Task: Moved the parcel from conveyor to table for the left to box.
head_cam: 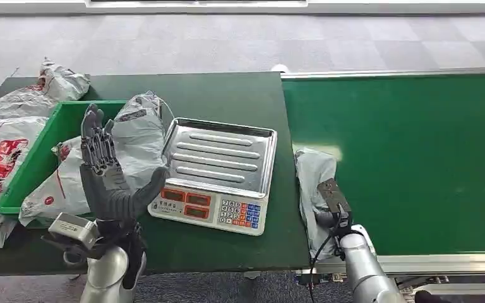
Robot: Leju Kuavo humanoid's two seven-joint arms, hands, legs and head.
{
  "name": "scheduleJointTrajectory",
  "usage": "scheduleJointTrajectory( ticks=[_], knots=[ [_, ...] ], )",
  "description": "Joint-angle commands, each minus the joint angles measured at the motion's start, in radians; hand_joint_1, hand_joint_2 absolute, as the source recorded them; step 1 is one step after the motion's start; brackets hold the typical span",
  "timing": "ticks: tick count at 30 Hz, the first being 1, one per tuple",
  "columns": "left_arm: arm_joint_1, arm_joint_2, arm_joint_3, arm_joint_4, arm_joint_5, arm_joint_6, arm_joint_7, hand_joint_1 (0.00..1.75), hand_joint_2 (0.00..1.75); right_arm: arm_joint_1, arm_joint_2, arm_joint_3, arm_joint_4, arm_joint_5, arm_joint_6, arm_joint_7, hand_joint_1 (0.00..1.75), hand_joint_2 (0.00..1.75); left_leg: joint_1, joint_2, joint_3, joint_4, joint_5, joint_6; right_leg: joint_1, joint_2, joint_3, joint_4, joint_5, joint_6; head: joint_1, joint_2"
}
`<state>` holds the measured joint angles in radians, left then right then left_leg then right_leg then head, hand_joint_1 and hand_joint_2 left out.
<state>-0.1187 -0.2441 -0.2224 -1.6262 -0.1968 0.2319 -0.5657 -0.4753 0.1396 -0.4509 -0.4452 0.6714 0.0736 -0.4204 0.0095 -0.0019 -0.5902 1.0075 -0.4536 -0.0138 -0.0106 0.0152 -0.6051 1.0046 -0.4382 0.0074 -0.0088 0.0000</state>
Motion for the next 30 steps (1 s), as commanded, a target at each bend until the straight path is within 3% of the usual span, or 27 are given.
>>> scheduleJointTrajectory(
  ticks=[1,15,18,30],
  knots=[
    [-0.034,0.001,0.054,0.032,-0.003,-0.007,0.004,0.0,1.75,-0.044,-0.004,0.024,0.068,0.004,0.007,-0.002,1.75,1.75,0.0,0.001,0.002,-0.002,0.0,0.0,0.0,0.0,0.002,-0.001,0.0,-0.001,0.0,0.0],
    [-0.031,-0.003,0.067,0.042,-0.015,-0.013,0.0,0.0,1.75,-0.051,-0.008,0.047,0.07,0.007,-0.006,-0.003,1.75,1.75,0.0,0.001,0.002,-0.002,0.0,0.0,0.001,-0.001,0.002,-0.002,-0.001,-0.001,0.0,0.0],
    [-0.031,-0.001,0.068,0.044,-0.017,-0.019,-0.002,0.0,1.75,-0.038,-0.011,0.159,0.047,0.12,-0.051,0.011,1.75,1.75,0.0,0.001,0.001,-0.001,-0.001,0.0,0.001,0.0,0.001,-0.001,-0.001,-0.001,0.0,0.0],
    [-0.031,-0.001,0.069,0.044,-0.017,-0.019,-0.002,0.0,1.75,-0.038,-0.006,0.163,0.044,0.122,-0.053,0.012,1.75,1.75,0.0,0.002,0.002,-0.002,0.0,0.0,0.001,0.0,0.002,-0.002,-0.001,-0.002,0.0,0.0]
  ],
)
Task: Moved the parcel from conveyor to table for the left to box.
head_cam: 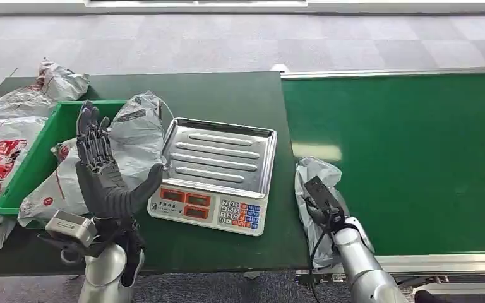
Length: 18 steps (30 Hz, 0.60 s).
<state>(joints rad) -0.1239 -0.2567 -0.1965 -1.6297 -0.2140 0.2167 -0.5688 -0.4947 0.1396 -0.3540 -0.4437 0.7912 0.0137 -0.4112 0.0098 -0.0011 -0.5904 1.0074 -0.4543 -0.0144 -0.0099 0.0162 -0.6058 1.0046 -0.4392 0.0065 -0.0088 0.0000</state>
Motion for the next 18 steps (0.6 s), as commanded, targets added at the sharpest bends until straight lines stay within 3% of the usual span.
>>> scheduleJointTrajectory(
  ticks=[1,4,6,8,10,11,14,18],
  knots=[
    [-0.026,0.011,0.044,0.048,0.0,-0.004,0.001,0.0,1.75,-0.015,-0.006,0.078,0.033,0.012,0.005,-0.003,1.75,1.75,0.0,0.001,0.002,-0.002,0.0,0.0,0.0,-0.001,0.002,-0.001,0.0,-0.001,0.0,0.0],
    [-0.018,0.013,0.049,0.041,-0.003,-0.004,-0.001,0.0,1.75,0.005,0.011,0.128,-0.053,0.032,-0.027,-0.061,1.75,1.75,0.001,0.002,0.003,-0.002,0.0,0.0,0.0,0.0,0.002,-0.001,0.0,-0.001,0.0,0.0],
    [0.003,0.016,0.058,0.017,-0.005,0.003,-0.002,0.0,1.75,0.088,0.056,0.145,-0.321,-0.024,-0.077,-0.168,1.75,1.75,0.001,0.002,0.001,-0.001,0.0,0.0,0.0,0.001,0.0,0.0,0.0,-0.001,0.0,0.0],
    [0.016,0.017,0.063,0.004,-0.007,0.006,-0.004,0.0,1.75,0.197,0.094,0.183,-0.663,-0.071,-0.141,-0.145,1.75,1.75,0.001,0.003,0.001,-0.001,0.0,0.0,-0.001,0.001,0.0,0.0,0.0,-0.001,0.0,0.0],
    [0.016,0.017,0.063,0.004,-0.007,0.006,-0.004,0.0,1.75,0.197,0.094,0.183,-0.663,-0.071,-0.141,-0.145,1.75,1.75,0.0,0.002,0.0,-0.001,-0.001,0.0,-0.001,0.001,-0.001,0.001,-0.001,-0.001,0.0,0.0],
    [0.022,0.015,0.063,0.0,-0.008,0.003,-0.008,0.0,1.75,0.276,0.101,0.238,-0.922,-0.087,-0.179,-0.066,1.75,1.75,0.001,0.001,-0.001,0.0,0.0,0.0,-0.001,0.0,-0.002,0.001,0.0,-0.001,0.0,0.0],
    [0.015,0.01,0.038,0.026,-0.008,0.006,-0.006,0.0,1.75,0.353,0.127,0.281,-1.223,-0.089,-0.391,-0.063,1.75,1.75,0.0,-0.002,-0.001,0.0,-0.001,0.0,-0.001,-0.003,-0.001,0.002,-0.003,-0.002,0.0,0.0],
    [0.009,0.01,0.016,0.045,-0.008,0.013,-0.006,0.0,1.75,0.372,0.128,0.301,-1.312,-0.059,-0.468,-0.013,1.75,1.75,0.0,-0.008,-0.003,0.0,-0.001,0.0,0.001,-0.008,0.0,0.002,-0.004,-0.001,0.0,0.0]
  ],
)
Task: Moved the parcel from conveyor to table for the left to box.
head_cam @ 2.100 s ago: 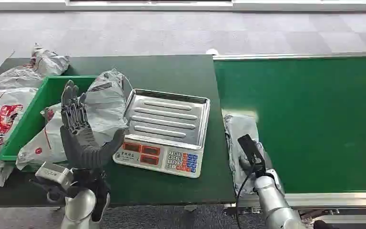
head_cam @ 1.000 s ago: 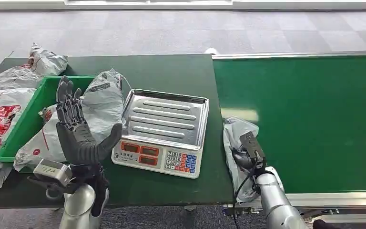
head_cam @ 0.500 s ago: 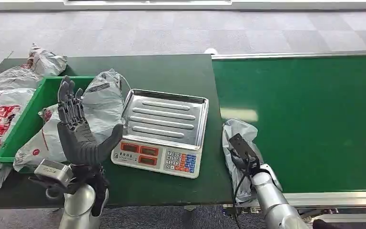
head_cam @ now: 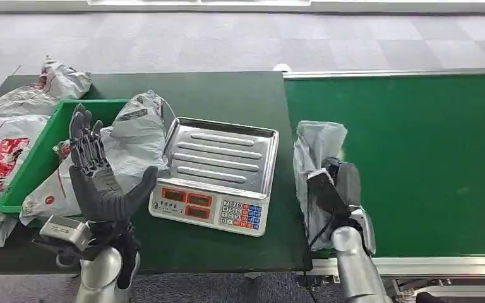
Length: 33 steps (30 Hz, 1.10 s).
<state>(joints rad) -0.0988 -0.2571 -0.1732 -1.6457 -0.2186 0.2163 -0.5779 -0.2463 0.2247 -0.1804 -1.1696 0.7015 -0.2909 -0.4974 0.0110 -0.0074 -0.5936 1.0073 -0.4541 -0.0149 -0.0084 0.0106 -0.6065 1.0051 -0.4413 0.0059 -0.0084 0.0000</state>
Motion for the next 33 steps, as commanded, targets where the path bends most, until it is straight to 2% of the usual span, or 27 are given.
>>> scheduleJointTrajectory(
  ticks=[1,5,16,17,18,19,20,21,23,24,28,33],
  knots=[
    [-0.016,0.011,-0.011,0.063,-0.004,0.015,0.003,0.0,1.75,0.125,0.038,0.131,-0.572,0.039,-0.18,0.069,1.75,1.75,-0.001,0.0,0.0,0.0,0.0,0.001,-0.001,-0.002,0.0,0.001,-0.001,0.0,0.0,0.0],
    [-0.01,0.016,-0.018,0.063,0.002,0.018,0.003,0.0,1.75,0.134,0.03,0.14,-0.543,0.025,-0.228,0.061,1.75,1.75,-0.001,-0.001,0.003,-0.002,-0.001,0.002,-0.002,-0.003,0.003,-0.002,-0.002,0.001,0.0,0.0],
    [-0.007,0.017,-0.024,0.066,0.003,0.02,0.002,0.0,1.75,0.14,0.033,0.139,-0.535,0.027,-0.255,0.06,1.75,1.75,-0.002,0.0,0.003,-0.002,-0.001,0.002,-0.003,-0.002,0.003,-0.002,-0.001,0.001,0.0,0.0],
    [-0.046,0.02,-0.077,0.128,0.04,0.023,-0.029,0.0,1.75,-0.122,0.025,0.32,-0.178,-0.015,-0.169,0.006,1.75,1.75,-0.002,0.002,0.003,-0.001,-0.001,0.001,-0.002,0.0,0.003,-0.002,0.0,0.001,0.0,0.0],
    [-0.054,0.019,-0.084,0.136,0.044,0.026,-0.031,0.0,1.75,-0.172,0.033,0.337,-0.112,-0.014,-0.177,0.01,1.75,1.75,-0.002,0.004,0.004,-0.002,-0.001,0.002,-0.002,0.002,0.003,-0.003,0.001,0.001,0.0,0.0],
    [-0.064,0.018,-0.09,0.148,0.053,0.026,-0.034,0.0,1.75,-0.24,0.045,0.35,-0.024,-0.021,-0.154,0.029,1.75,1.75,-0.002,0.011,0.003,0.0,-0.002,0.001,-0.002,0.009,0.0,-0.001,0.003,0.001,0.0,0.0],
    [-0.079,0.018,-0.1,0.168,0.064,0.036,-0.037,0.0,1.75,-0.353,0.07,0.357,0.142,-0.014,-0.174,0.059,1.75,1.75,-0.002,0.013,0.004,-0.001,-0.001,0.001,-0.002,0.011,0.001,-0.001,0.003,0.001,0.0,0.0],
    [-0.086,0.02,-0.105,0.177,0.069,0.042,-0.04,0.0,1.75,-0.402,0.083,0.351,0.217,-0.034,-0.179,0.05,1.75,1.75,-0.002,0.016,0.003,0.0,-0.001,0.001,-0.002,0.014,0.0,0.0,0.004,0.001,0.0,0.0],
    [-0.089,0.024,-0.108,0.182,0.073,0.045,-0.041,0.0,1.75,-0.425,0.086,0.348,0.265,-0.038,-0.203,0.039,1.75,1.75,-0.002,0.018,0.004,-0.002,0.001,0.001,-0.002,0.015,0.0,-0.001,0.006,0.0,0.0,0.0],
    [-0.089,0.025,-0.109,0.182,0.074,0.047,-0.041,0.0,1.75,-0.427,0.084,0.35,0.273,-0.041,-0.207,0.034,1.75,1.75,-0.002,0.011,0.004,-0.002,0.001,0.0,-0.002,0.009,0.001,-0.001,0.005,0.0,0.0,0.0],
    [-0.066,0.037,-0.104,0.171,0.08,0.06,-0.043,0.0,1.75,-0.433,0.091,0.347,0.322,-0.035,-0.199,0.055,1.75,1.75,-0.001,0.003,0.005,-0.005,0.007,0.001,-0.001,0.001,0.004,-0.005,0.005,0.0,0.0,0.0],
    [-0.063,0.037,-0.103,0.17,0.082,0.06,-0.044,0.0,1.75,-0.429,0.091,0.348,0.324,-0.034,-0.201,0.054,1.75,1.75,-0.002,0.001,0.002,-0.001,0.005,0.001,-0.002,-0.001,0.002,-0.001,0.004,0.0,0.0,0.0]
  ],
)
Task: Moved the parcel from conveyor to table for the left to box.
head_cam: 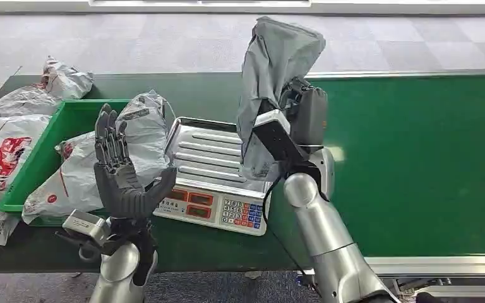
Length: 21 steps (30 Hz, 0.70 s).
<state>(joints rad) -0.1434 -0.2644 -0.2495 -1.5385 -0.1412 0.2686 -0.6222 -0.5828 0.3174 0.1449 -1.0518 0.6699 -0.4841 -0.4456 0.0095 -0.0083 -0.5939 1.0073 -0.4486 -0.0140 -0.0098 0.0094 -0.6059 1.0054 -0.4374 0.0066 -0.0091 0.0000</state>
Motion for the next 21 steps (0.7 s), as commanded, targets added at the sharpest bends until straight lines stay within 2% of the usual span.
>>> scheduleJointTrajectory(
  ticks=[1,5,6,7,8,9,10,11,13,14,16,21],
  knots=[
    [-0.015,0.043,-0.026,0.058,0.004,0.008,0.0,0.0,1.75,-0.095,-0.002,0.019,0.212,-0.003,-0.006,0.007,1.75,1.75,0.0,0.001,0.004,-0.003,-0.001,0.001,0.0,0.0,0.004,-0.003,0.0,0.0,0.0,0.0],
    [-0.021,0.038,-0.023,0.065,-0.001,-0.003,0.011,0.0,1.75,-0.11,-0.003,0.005,0.266,0.006,-0.018,0.02,1.75,1.75,-0.001,0.0,0.0,-0.001,-0.001,0.001,0.0,0.0,0.0,-0.001,0.0,0.0,0.0,0.0],
    [-0.021,0.036,-0.023,0.066,-0.003,-0.006,0.012,0.0,1.75,-0.115,-0.003,-0.002,0.286,0.002,-0.01,0.024,1.59,1.75,0.0,0.001,0.001,-0.002,0.0,0.001,0.0,0.0,0.001,-0.002,0.0,0.0,0.0,0.0],
    [-0.021,0.036,-0.024,0.068,-0.006,-0.013,0.014,0.0,1.75,-0.125,-0.006,-0.004,0.322,0.0,0.024,0.045,0.0,1.75,0.0,0.001,0.003,-0.003,0.0,0.001,0.0,0.0,0.003,-0.003,0.0,0.0,0.0,0.0],
    [-0.021,0.035,-0.023,0.07,-0.01,-0.018,0.015,0.0,1.75,-0.153,-0.019,0.021,0.391,0.037,0.117,0.118,0.0,1.75,0.0,0.0,0.0,-0.001,0.0,0.001,0.0,0.0,0.001,-0.001,0.0,0.0,0.0,0.0],
    [-0.022,0.035,-0.022,0.072,-0.01,-0.019,0.015,0.0,1.75,-0.159,-0.019,0.019,0.412,0.036,0.122,0.113,0.0,1.75,0.0,0.001,0.002,-0.002,0.0,0.001,0.0,0.0,0.001,-0.002,0.0,0.0,0.0,0.0],
    [-0.028,0.035,-0.02,0.076,-0.014,-0.029,0.017,0.0,1.75,-0.194,-0.023,0.031,0.495,0.047,0.244,0.152,0.0,1.75,0.0,0.001,0.001,-0.001,0.0,0.001,0.0,0.0,0.001,-0.002,0.0,0.0,0.0,0.0],
    [-0.032,0.032,-0.018,0.078,-0.015,-0.036,0.019,0.0,1.75,-0.206,-0.021,0.02,0.526,0.034,0.282,0.142,0.0,1.75,0.0,0.002,0.001,-0.001,0.0,0.001,0.0,0.001,0.001,-0.002,0.0,0.0,0.0,0.0],
    [-0.057,0.027,-0.014,0.092,-0.02,-0.059,0.031,0.0,1.75,-0.246,-0.035,0.074,0.616,0.068,0.477,0.129,0.0,1.75,0.0,0.001,0.001,-0.001,0.0,0.001,0.0,0.0,0.0,-0.001,0.0,0.0,0.0,0.0],
    [-0.073,0.026,-0.011,0.099,-0.02,-0.068,0.035,0.0,1.75,-0.253,-0.039,0.097,0.629,0.087,0.516,0.113,0.0,1.75,0.0,0.0,0.0,-0.001,0.0,0.0,0.0,-0.001,0.0,-0.001,0.0,0.0,0.0,0.0],
    [-0.087,0.021,0.001,0.107,-0.019,-0.073,0.038,0.0,1.75,-0.249,-0.039,0.113,0.633,0.086,0.564,0.018,0.0,1.75,0.0,-0.001,-0.001,0.0,0.0,0.0,0.0,-0.002,-0.001,-0.001,0.0,0.0,0.0,0.0],
    [-0.064,0.031,0.008,0.081,-0.024,-0.074,0.037,0.0,1.75,-0.226,-0.048,0.122,0.595,0.096,0.559,0.003,0.0,1.75,0.0,-0.001,0.003,-0.003,0.0,0.001,0.0,-0.002,0.003,-0.003,0.0,0.0,0.0,0.0]
  ],
)
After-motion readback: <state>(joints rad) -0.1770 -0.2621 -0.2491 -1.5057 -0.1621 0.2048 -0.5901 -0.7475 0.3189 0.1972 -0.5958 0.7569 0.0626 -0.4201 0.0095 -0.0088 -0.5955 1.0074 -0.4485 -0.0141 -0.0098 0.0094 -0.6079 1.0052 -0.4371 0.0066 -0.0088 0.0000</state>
